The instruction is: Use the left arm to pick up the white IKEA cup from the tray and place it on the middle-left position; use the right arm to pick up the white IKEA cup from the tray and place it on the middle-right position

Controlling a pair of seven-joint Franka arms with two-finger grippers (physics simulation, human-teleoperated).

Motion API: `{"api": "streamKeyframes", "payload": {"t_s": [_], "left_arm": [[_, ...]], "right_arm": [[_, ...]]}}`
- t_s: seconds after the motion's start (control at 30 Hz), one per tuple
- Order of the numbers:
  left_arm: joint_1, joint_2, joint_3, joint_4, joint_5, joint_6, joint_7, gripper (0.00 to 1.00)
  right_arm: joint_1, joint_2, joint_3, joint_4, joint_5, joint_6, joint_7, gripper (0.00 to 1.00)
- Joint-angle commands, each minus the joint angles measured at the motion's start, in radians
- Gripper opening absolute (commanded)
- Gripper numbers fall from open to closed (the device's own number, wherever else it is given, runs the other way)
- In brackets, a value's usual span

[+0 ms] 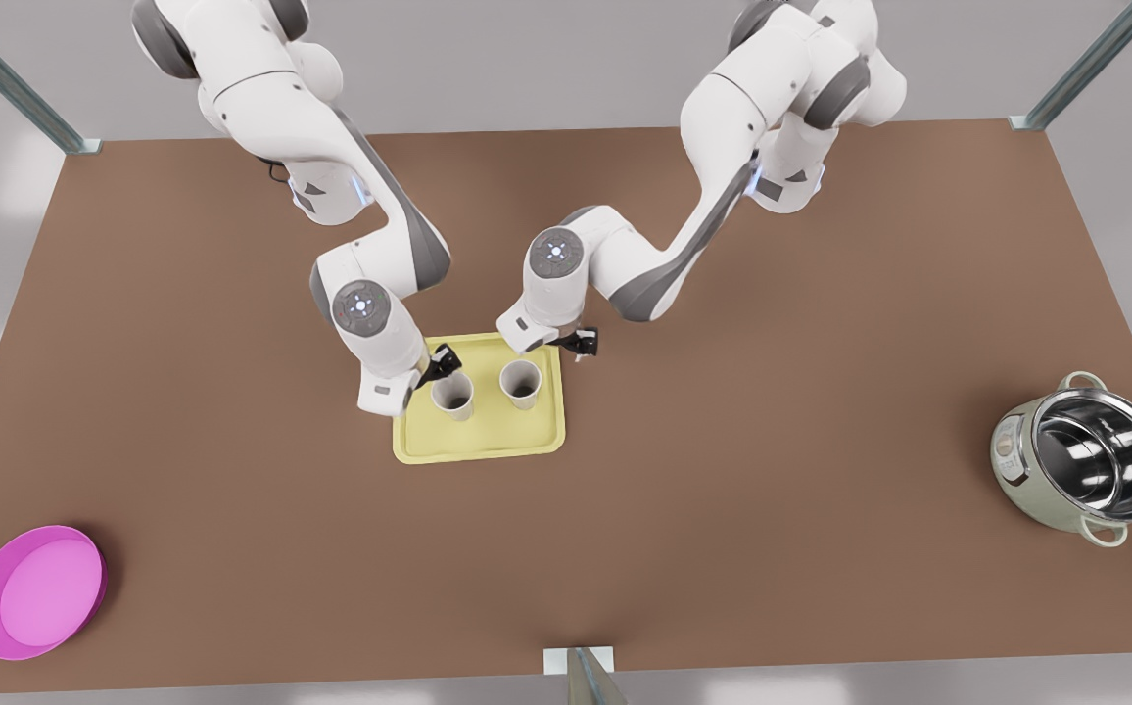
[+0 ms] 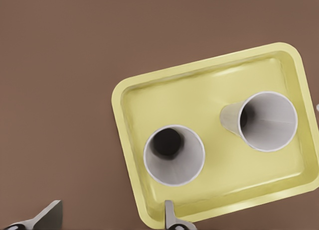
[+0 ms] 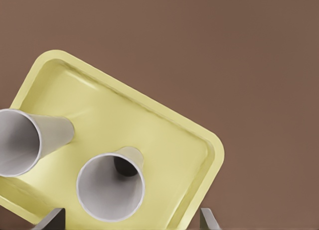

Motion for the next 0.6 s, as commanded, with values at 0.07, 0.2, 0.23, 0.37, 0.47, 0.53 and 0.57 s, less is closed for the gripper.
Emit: {"api": "streamKeyframes", "payload": {"t_s": [0.07, 0.2, 0.23, 0.37, 0.47, 0.53, 0.57], "left_arm": [[-0.005, 0.029, 0.002, 0.001, 0.033, 0.118, -0.388, 1.00], [0.000, 0.049, 0.022, -0.001, 0.034, 0.147, -0.374, 1.00], [-0.003, 0.067, 0.022, -0.001, 0.034, 0.184, -0.379, 1.00], [-0.017, 0.104, 0.021, -0.007, 0.054, 0.234, -0.379, 1.00], [-0.018, 0.125, 0.022, -0.006, 0.054, 0.274, -0.374, 1.00], [-0.018, 0.132, 0.022, -0.012, 0.080, 0.274, -0.373, 1.00], [-0.018, 0.133, 0.022, -0.012, 0.082, 0.274, -0.373, 1.00]], "right_arm": [[-0.030, 0.003, -0.006, -0.032, 0.005, 0.138, -0.029, 1.00], [-0.043, 0.045, -0.006, -0.033, 0.005, 0.165, -0.037, 1.00], [-0.043, 0.054, -0.007, -0.033, 0.007, 0.167, -0.036, 1.00], [-0.040, 0.080, -0.001, -0.041, 0.007, 0.167, -0.034, 1.00], [-0.032, 0.102, 0.002, -0.041, 0.007, 0.165, -0.025, 1.00], [-0.032, 0.114, 0.002, -0.041, 0.008, 0.165, -0.025, 1.00], [-0.033, 0.117, 0.002, -0.041, 0.008, 0.165, -0.023, 1.00]]}}
